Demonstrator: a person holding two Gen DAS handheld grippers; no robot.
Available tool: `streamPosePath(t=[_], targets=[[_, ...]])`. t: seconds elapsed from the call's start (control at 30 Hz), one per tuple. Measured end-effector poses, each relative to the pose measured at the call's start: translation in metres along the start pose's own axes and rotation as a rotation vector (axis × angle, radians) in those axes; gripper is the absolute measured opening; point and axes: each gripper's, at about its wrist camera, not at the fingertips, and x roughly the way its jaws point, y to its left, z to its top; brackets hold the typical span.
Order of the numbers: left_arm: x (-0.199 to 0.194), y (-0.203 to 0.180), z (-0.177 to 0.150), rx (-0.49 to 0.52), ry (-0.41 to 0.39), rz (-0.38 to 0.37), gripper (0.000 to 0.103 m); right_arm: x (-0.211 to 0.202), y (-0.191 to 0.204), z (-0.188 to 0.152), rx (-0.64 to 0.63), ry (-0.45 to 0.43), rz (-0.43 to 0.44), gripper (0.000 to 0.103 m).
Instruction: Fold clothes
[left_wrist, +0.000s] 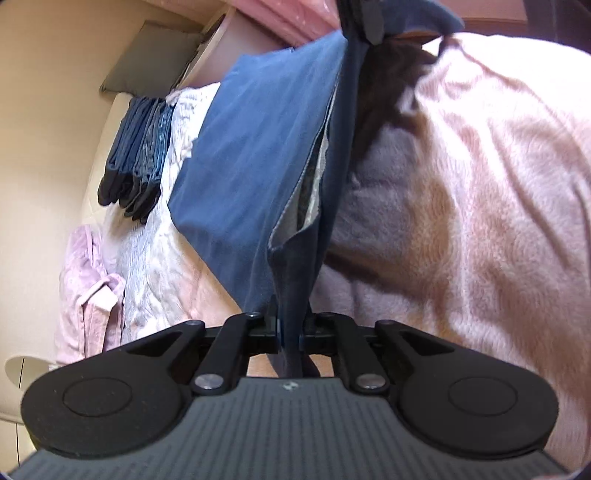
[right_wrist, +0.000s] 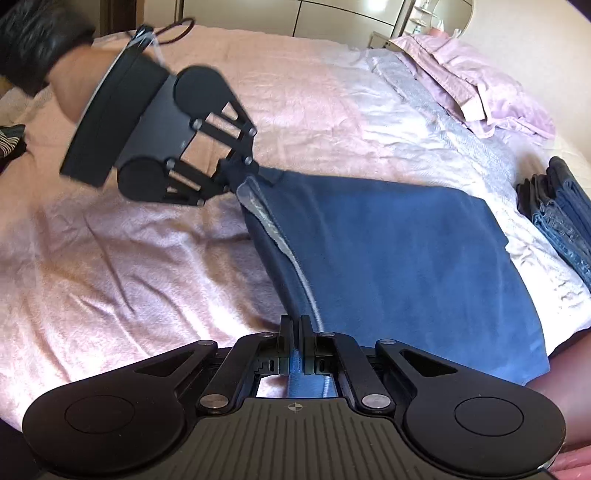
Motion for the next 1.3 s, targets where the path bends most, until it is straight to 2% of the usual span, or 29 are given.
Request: streamPosePath(t=[0.2, 0.43, 0.63, 0.77, 0.87, 0.93, 0.97, 1.0, 1.1, 1.23, 1.3], targets=[[-0.013, 0.054, 0.018, 0.012, 0.005, -0.071, 0.006, -0.023, -0.016, 0.008, 0.039, -0.008, -0.015, 0.000], [0.011, 0.160, 0.058, 0.014, 0.024, -0.198, 0.006, -0.065, -0.100, 0.035, 0.107, -0.049, -0.041, 0.000], [0.081, 0.236, 0.101, 0.009, 0.070, -0.339, 0.006, -0.076, -0.218, 0.038, 0.189, -0.065, -0.043, 0.000], [0.141, 0.277, 0.118, -0.034, 0.116, -0.490, 0.006, -0.051, -0.282, 0.022, 0.308, -0.053, 0.066, 0.000], [0.184, 0.299, 0.124, -0.056, 0.162, -0.619, 0.006, -0.033, -0.300, 0.009, 0.421, -0.041, 0.164, 0.000], [0.210, 0.310, 0.127, -0.067, 0.185, -0.685, 0.006, -0.024, -0.305, 0.002, 0.540, -0.037, 0.224, 0.019], [0.224, 0.315, 0.128, -0.072, 0.195, -0.714, 0.006, -0.021, -0.306, -0.001, 0.586, -0.040, 0.242, 0.059], [0.236, 0.317, 0.129, -0.079, 0.203, -0.736, 0.006, -0.020, -0.306, -0.002, 0.617, -0.050, 0.250, 0.087], [0.273, 0.321, 0.132, -0.107, 0.224, -0.800, 0.006, -0.020, -0.300, -0.003, 0.644, -0.066, 0.254, 0.087], [0.310, 0.317, 0.130, -0.165, 0.258, -0.858, 0.008, -0.010, -0.283, -0.007, 0.541, -0.020, 0.201, 0.087], [0.320, 0.314, 0.126, -0.188, 0.262, -0.873, 0.009, 0.001, -0.278, -0.017, 0.535, 0.022, 0.180, 0.087]])
